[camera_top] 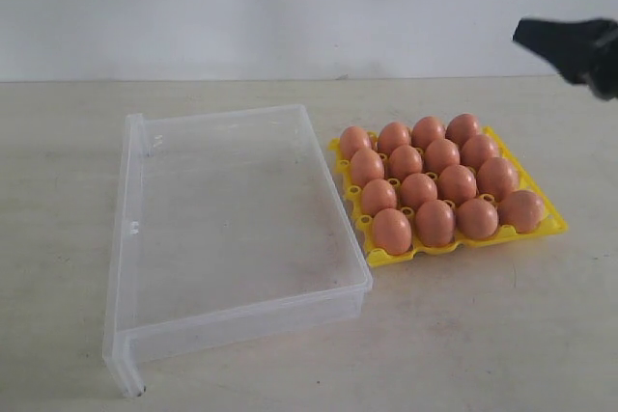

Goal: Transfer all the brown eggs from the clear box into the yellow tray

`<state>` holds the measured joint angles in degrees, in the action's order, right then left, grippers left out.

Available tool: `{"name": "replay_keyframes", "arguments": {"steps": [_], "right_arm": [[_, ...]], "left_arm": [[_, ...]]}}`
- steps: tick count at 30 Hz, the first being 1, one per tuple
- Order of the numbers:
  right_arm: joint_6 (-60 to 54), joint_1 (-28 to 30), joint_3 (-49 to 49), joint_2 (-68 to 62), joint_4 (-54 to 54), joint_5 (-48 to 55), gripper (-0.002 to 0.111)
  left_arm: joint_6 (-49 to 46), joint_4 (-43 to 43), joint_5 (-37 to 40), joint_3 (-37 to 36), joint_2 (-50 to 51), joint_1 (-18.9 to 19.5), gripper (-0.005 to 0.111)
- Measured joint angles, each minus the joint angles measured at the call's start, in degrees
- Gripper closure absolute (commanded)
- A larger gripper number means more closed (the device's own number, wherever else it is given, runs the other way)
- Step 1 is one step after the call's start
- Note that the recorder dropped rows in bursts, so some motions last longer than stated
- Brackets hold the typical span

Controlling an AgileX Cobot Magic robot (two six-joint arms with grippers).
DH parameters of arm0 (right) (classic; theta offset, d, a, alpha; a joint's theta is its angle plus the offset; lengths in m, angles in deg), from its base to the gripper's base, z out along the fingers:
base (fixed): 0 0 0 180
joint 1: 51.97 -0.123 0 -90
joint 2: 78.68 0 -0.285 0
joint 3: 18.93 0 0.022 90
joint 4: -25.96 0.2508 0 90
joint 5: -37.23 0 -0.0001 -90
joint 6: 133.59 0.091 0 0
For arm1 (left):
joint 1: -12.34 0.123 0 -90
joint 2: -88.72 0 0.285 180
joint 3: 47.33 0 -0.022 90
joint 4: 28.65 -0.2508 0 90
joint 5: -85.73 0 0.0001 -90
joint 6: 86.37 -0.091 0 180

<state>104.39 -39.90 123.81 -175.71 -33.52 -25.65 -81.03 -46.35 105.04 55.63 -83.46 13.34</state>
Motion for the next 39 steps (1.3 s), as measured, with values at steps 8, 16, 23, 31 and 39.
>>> {"name": "replay_keyframes", "arguments": {"steps": [8,16,23,31,39], "right_arm": [[8.6,-8.2,0.0,31.6,-10.7,36.7,0.109],[12.7,-18.2,-4.2,54.3,-34.2,45.7,0.109],[18.1,-18.8,-11.0,65.4,-39.9,44.1,0.109],[23.0,-18.8,-20.0,70.5,-40.3,47.0,0.109],[26.1,-18.8,-32.1,72.1,-30.3,52.1,0.109]], "left_arm": [[0.0,0.0,0.0,0.0,0.0,0.0,0.105],[0.0,0.0,0.0,0.0,0.0,0.0,0.105],[0.0,0.0,0.0,0.0,0.0,0.0,0.105],[0.0,0.0,0.0,0.0,0.0,0.0,0.105],[0.0,0.0,0.0,0.0,0.0,0.0,0.105]]}}
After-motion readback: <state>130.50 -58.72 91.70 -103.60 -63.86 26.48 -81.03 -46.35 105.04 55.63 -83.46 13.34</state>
